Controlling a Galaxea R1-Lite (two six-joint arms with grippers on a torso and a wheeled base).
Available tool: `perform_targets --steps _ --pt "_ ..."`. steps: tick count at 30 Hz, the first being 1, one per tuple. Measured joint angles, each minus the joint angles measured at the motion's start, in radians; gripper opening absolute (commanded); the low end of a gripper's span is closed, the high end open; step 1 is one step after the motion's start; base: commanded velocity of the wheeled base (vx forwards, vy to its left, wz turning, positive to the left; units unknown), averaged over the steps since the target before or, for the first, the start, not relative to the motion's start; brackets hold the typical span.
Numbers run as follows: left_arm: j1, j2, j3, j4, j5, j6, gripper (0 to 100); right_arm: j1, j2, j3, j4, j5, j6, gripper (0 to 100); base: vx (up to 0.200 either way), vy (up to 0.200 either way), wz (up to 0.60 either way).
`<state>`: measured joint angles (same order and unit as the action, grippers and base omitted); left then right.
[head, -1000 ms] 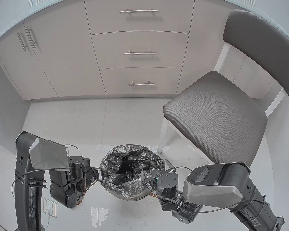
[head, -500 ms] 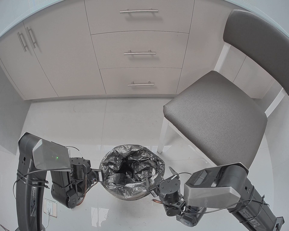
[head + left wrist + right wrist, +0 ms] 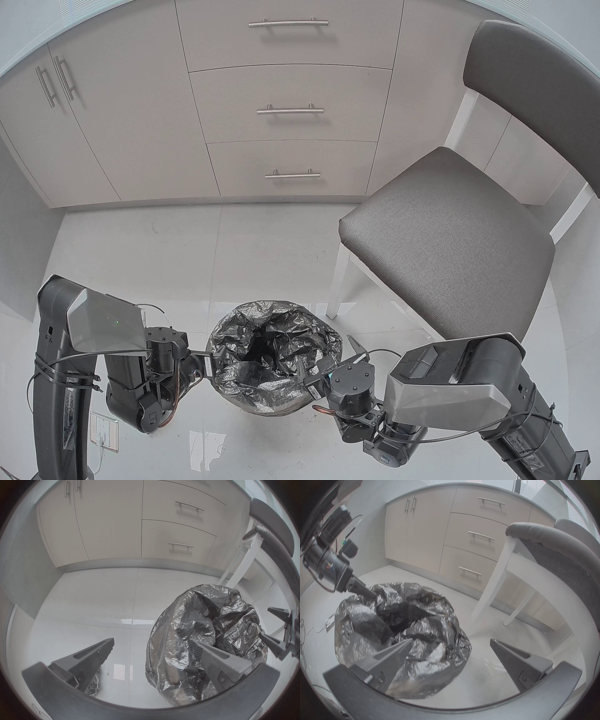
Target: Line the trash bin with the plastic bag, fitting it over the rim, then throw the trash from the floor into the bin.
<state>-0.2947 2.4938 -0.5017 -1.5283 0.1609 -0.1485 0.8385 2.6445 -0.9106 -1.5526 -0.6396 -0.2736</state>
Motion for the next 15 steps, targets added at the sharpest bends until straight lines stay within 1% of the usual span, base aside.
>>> perform_targets --steps 9,15 --pt "-0.001 -0.006 0.003 -0.001 -0.001 -0.005 100 -0.011 -0.002 -0.115 0.003 -0.001 -0.012 100 0.000 0.000 0.00" --pt "-0.003 -0.010 0.006 -0.001 -0.001 -0.007 100 -0.023 0.029 -0.241 0.075 -0.001 -0.013 100 0.000 0.000 0.00"
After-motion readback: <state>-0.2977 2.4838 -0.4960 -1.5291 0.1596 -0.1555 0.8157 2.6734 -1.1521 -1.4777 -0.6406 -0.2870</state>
